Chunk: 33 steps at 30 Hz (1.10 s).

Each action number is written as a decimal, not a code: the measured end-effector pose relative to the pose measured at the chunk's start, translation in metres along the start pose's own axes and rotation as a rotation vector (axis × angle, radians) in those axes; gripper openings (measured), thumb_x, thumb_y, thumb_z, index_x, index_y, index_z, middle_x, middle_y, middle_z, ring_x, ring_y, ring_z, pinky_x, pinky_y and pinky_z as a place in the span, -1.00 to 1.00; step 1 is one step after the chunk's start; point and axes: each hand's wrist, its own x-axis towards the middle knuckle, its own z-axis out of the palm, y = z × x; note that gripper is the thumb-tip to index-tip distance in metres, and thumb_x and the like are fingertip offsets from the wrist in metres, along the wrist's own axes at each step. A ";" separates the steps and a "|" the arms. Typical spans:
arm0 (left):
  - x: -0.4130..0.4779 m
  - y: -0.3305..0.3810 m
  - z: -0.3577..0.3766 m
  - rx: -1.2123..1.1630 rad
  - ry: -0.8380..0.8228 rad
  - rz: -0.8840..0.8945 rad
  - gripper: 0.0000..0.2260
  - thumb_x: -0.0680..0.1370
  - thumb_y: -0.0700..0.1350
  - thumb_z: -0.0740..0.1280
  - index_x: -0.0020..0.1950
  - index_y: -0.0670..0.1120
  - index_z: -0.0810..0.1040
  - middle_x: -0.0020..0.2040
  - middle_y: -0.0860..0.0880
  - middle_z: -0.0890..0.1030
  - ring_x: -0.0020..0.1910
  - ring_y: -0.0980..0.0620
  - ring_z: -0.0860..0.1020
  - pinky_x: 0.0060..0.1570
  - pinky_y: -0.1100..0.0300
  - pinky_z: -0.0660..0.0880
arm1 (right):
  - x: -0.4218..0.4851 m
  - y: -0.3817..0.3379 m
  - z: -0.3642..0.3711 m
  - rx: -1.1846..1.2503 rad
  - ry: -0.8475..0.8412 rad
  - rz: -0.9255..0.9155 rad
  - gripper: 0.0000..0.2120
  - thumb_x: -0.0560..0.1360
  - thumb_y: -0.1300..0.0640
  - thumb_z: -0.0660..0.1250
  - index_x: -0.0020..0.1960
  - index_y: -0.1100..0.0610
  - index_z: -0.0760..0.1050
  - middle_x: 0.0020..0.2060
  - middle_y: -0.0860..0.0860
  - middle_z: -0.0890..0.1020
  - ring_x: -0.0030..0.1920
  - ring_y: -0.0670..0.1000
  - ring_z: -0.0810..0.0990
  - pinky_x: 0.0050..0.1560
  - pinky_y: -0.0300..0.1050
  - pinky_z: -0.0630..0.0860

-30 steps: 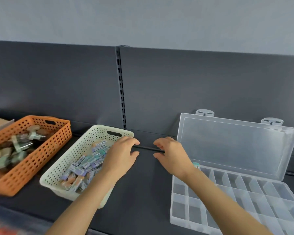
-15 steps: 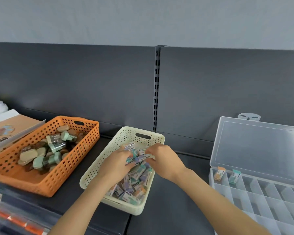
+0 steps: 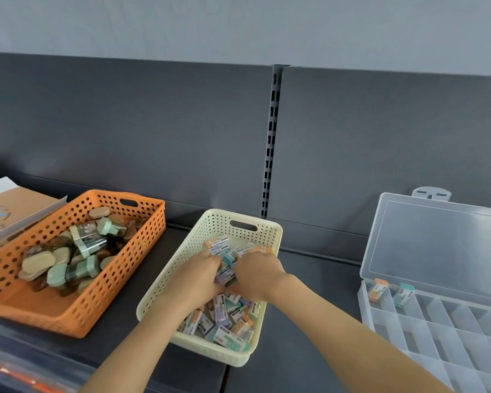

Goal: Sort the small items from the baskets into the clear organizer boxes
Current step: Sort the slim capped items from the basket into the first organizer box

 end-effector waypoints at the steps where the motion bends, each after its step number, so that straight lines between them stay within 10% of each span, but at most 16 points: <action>1: 0.000 0.000 0.000 0.012 0.003 0.009 -0.80 0.48 -0.04 0.38 0.05 -0.07 0.52 0.08 0.03 0.46 -0.08 0.08 0.46 -0.19 0.25 0.35 | 0.001 0.000 0.000 0.009 -0.001 0.001 -0.70 0.53 -0.09 0.22 -0.13 0.16 0.46 -0.33 0.01 0.41 -0.19 0.09 0.45 -0.18 -0.06 0.38; 9: 0.003 -0.001 0.006 0.036 0.043 0.024 -0.95 0.52 -0.13 0.32 -0.09 -0.09 0.52 0.04 0.02 0.45 -0.14 0.10 0.42 -0.21 0.29 0.29 | 0.000 0.010 -0.002 0.235 0.012 -0.038 -0.61 0.41 -0.10 0.40 0.08 0.14 0.45 -0.05 0.05 0.60 -0.05 0.09 0.54 -0.08 -0.04 0.46; 19: 0.000 0.004 0.005 0.271 0.044 0.098 -0.76 0.54 -0.26 0.25 0.18 -0.11 0.54 0.20 -0.05 0.48 0.06 0.07 0.49 0.06 0.20 0.50 | -0.020 0.036 -0.007 0.734 0.381 0.020 -0.85 0.47 0.18 0.38 0.03 0.16 0.55 -0.18 -0.01 0.53 -0.20 -0.03 0.47 -0.30 -0.34 0.36; 27: 0.002 0.046 -0.018 -0.195 0.367 0.053 -0.97 0.56 -0.11 0.31 -0.07 -0.04 0.53 -0.24 0.10 0.52 -0.30 0.16 0.47 -0.31 0.25 0.41 | -0.060 0.080 -0.010 0.908 0.581 0.147 -0.94 0.45 0.19 0.40 -0.07 0.10 0.58 -0.34 -0.12 0.52 -0.21 0.05 0.60 -0.08 -0.06 0.58; 33: 0.007 0.116 -0.022 -0.501 0.408 0.160 -0.98 0.52 -0.13 0.36 -0.08 -0.04 0.58 -0.23 0.10 0.62 -0.21 0.10 0.57 -0.14 0.12 0.51 | -0.112 0.136 -0.003 0.966 0.673 0.293 -0.89 0.47 0.25 0.35 -0.02 0.14 0.60 -0.22 0.05 0.66 -0.24 0.03 0.66 -0.16 -0.16 0.61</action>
